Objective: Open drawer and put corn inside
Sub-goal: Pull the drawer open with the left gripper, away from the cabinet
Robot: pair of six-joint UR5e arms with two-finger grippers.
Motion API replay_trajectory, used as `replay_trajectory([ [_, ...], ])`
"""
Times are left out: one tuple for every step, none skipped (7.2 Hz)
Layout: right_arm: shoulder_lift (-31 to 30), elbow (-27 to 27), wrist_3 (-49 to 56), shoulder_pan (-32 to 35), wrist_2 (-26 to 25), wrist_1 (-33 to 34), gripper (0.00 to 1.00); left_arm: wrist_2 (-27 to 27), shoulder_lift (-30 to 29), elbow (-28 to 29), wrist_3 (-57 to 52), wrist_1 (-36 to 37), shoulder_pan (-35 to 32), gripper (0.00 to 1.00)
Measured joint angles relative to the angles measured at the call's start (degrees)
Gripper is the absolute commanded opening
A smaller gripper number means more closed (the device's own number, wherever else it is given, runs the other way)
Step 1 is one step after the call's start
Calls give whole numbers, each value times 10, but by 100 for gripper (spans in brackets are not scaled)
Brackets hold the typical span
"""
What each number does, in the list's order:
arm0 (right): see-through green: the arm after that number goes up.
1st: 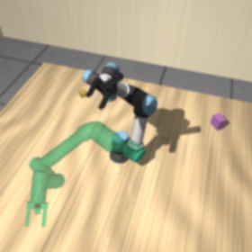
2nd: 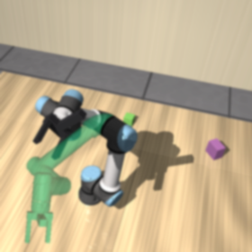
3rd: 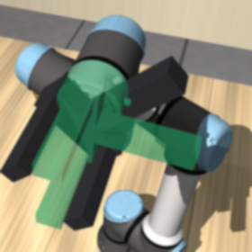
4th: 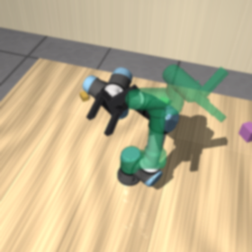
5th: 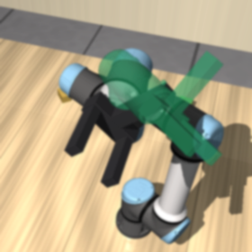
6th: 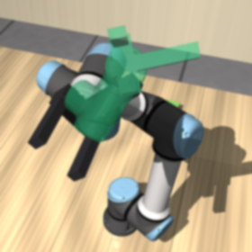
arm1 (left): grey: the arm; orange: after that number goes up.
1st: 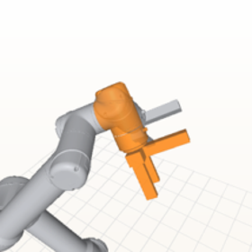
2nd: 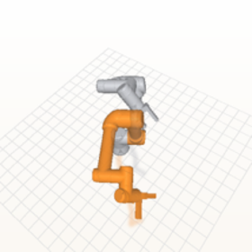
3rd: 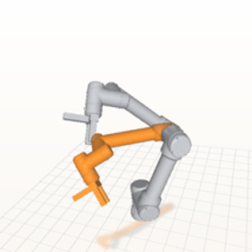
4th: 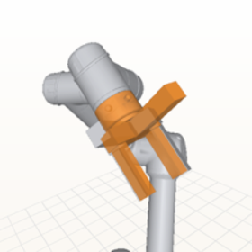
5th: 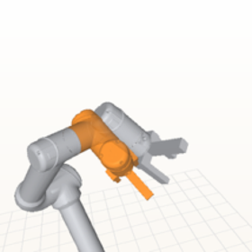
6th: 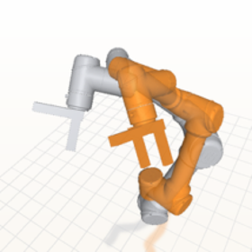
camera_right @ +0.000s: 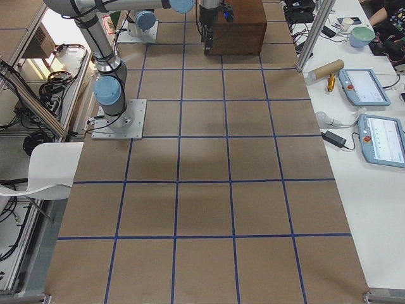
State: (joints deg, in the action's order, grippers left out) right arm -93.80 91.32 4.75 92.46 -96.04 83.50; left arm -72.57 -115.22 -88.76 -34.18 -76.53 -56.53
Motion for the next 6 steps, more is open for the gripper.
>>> replay_trajectory([
  [0, 0, 0, 0, 0, 0, 100, -1, 0, -1, 0, 2, 6, 100],
  [0, 0, 0, 0, 0, 0, 100, -1, 0, -1, 0, 2, 9, 100],
  [0, 0, 0, 0, 0, 0, 100, -1, 0, 0, 0, 2, 11, 100],
  [0, 0, 0, 0, 0, 0, 100, -1, 0, 0, 0, 2, 11, 100],
  [0, 0, 0, 0, 0, 0, 100, -1, 0, 0, -3, 2, 12, 100],
  [0, 0, 0, 0, 0, 0, 100, -1, 0, -1, -10, 3, 16, 100],
])
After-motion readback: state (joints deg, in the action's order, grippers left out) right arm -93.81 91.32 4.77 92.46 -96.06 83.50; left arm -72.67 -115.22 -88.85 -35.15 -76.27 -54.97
